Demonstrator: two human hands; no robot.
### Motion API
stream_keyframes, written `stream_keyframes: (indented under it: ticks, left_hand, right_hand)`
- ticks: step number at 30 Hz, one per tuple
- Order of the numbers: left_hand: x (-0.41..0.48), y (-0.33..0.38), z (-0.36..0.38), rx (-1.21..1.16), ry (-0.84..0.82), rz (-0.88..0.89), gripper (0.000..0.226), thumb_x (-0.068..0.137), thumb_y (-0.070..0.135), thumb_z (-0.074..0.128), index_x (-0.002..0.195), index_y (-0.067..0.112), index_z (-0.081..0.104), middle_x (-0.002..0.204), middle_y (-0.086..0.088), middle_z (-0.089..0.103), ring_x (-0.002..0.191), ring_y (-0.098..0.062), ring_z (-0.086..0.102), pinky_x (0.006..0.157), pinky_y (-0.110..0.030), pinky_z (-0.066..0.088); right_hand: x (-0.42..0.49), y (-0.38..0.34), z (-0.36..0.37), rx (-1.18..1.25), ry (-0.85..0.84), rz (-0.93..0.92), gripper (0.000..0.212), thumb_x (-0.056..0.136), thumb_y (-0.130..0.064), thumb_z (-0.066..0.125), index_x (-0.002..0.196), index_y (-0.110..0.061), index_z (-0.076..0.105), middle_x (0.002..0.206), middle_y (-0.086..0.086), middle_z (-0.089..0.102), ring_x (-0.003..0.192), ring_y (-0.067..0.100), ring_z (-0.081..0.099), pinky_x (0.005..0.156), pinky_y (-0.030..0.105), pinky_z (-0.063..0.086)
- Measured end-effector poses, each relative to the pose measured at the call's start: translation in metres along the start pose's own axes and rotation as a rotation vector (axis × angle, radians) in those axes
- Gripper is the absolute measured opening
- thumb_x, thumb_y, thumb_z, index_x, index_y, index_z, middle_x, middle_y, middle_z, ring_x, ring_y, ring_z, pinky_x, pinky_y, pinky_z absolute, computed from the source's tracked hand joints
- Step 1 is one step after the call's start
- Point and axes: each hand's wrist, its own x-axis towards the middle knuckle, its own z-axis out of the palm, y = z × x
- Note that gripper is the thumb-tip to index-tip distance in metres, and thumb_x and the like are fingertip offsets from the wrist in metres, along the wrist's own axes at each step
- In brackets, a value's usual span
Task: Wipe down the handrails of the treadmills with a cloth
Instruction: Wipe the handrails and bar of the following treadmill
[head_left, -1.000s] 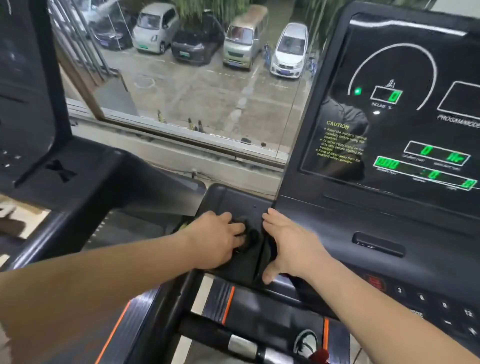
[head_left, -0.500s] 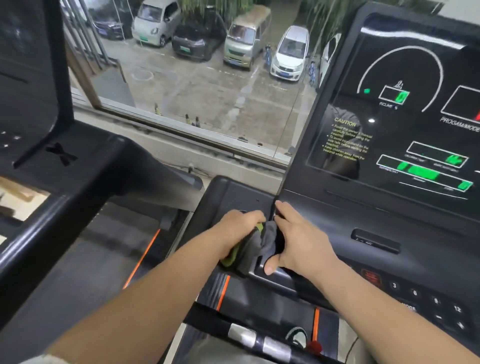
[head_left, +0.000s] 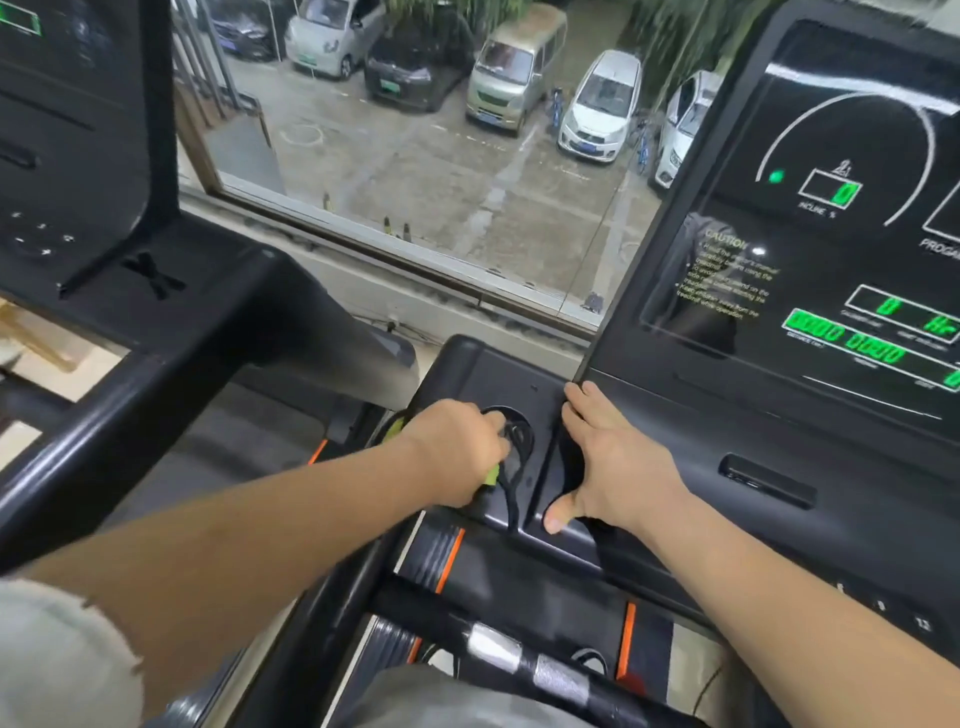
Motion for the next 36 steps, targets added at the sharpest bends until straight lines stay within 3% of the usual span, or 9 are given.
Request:
stream_keyframes:
  ticks: [5,8,11,18,22,25,29,31,36]
  left_hand:
    - [0.037,0.038,-0.018,-0.795,-0.043,-0.430,0.031,0.090,0.039,0.049,0.071,0.016,0.059,0.082,-0.004,0.067,0.083,-0.027,0.066,0.077,-0.034,0.056]
    - [0.047,0.040,-0.001,-1.099,0.054,-0.632,0.042,0.090,0.053,0.050,0.076,0.017,0.065,0.082,-0.004,0.071,0.084,-0.026,0.069,0.076,-0.033,0.055]
    - [0.047,0.041,0.013,-0.960,0.110,-0.644,0.047,0.096,0.059,0.046,0.094,0.017,0.067,0.095,-0.005,0.072,0.092,-0.028,0.069,0.077,-0.033,0.053]
    - [0.010,-0.015,-0.003,-0.602,-0.221,-0.101,0.050,0.096,0.055,0.059,0.142,0.035,0.055,0.140,0.004,0.052,0.130,-0.023,0.052,0.106,-0.041,0.045]
    - [0.010,-0.023,-0.013,-0.365,-0.303,0.058,0.050,0.100,0.050,0.056,0.145,0.029,0.051,0.144,0.001,0.047,0.129,-0.025,0.052,0.102,-0.041,0.046]
    - [0.025,0.007,-0.019,-0.326,-0.177,-0.059,0.042,0.106,0.048,0.042,0.127,0.018,0.061,0.128,-0.006,0.060,0.118,-0.028,0.059,0.088,-0.035,0.044]
    - [0.039,0.049,-0.011,-0.529,-0.068,-0.492,0.032,0.106,0.036,0.039,0.122,0.016,0.060,0.122,-0.010,0.062,0.108,-0.030,0.065,0.080,-0.037,0.047]
    - [0.039,0.057,-0.006,-0.602,-0.003,-0.602,0.035,0.107,0.040,0.036,0.119,0.017,0.060,0.119,-0.010,0.062,0.101,-0.029,0.067,0.075,-0.037,0.049]
    - [0.009,0.038,-0.002,-0.487,-0.049,-0.385,0.034,0.107,0.041,0.039,0.129,0.021,0.055,0.127,-0.008,0.048,0.103,-0.034,0.064,0.076,-0.038,0.045]
  right_hand:
    - [0.001,0.000,0.000,0.013,0.000,0.014,0.150,0.046,-0.077,0.087,0.165,-0.022,0.013,0.168,-0.022,-0.011,0.151,-0.004,-0.017,0.116,0.028,0.036]
    - [0.002,0.000,0.000,0.029,0.007,0.016,0.150,0.044,-0.076,0.088,0.164,-0.022,0.017,0.169,-0.021,-0.008,0.152,-0.004,-0.015,0.115,0.026,0.035]
    - [0.003,0.000,0.000,0.023,-0.002,0.025,0.149,0.045,-0.076,0.088,0.164,-0.022,0.016,0.169,-0.022,-0.010,0.151,-0.005,-0.017,0.117,0.026,0.034]
    - [0.002,0.000,-0.002,0.014,-0.029,0.035,0.151,0.049,-0.076,0.086,0.165,-0.022,0.006,0.167,-0.022,-0.016,0.151,-0.003,-0.020,0.119,0.031,0.035]
    - [0.003,0.001,-0.001,0.016,-0.041,0.033,0.150,0.050,-0.075,0.086,0.165,-0.022,0.006,0.167,-0.022,-0.018,0.151,-0.003,-0.021,0.118,0.032,0.036]
    - [0.004,0.003,0.002,0.035,-0.027,0.031,0.151,0.047,-0.075,0.087,0.165,-0.022,0.009,0.166,-0.023,-0.017,0.150,-0.004,-0.021,0.117,0.032,0.039]
    - [0.003,0.003,0.003,0.077,-0.014,0.047,0.150,0.045,-0.071,0.091,0.165,-0.025,0.013,0.166,-0.026,-0.015,0.150,-0.006,-0.019,0.117,0.030,0.037]
    - [0.003,0.002,0.003,0.070,-0.024,0.059,0.149,0.046,-0.070,0.091,0.165,-0.024,0.012,0.167,-0.026,-0.014,0.151,-0.006,-0.018,0.119,0.029,0.033]
    - [0.004,-0.008,-0.008,-0.218,-0.060,0.018,0.148,0.051,-0.087,0.074,0.164,-0.013,0.012,0.172,-0.006,-0.006,0.156,0.011,-0.016,0.128,0.040,-0.003]
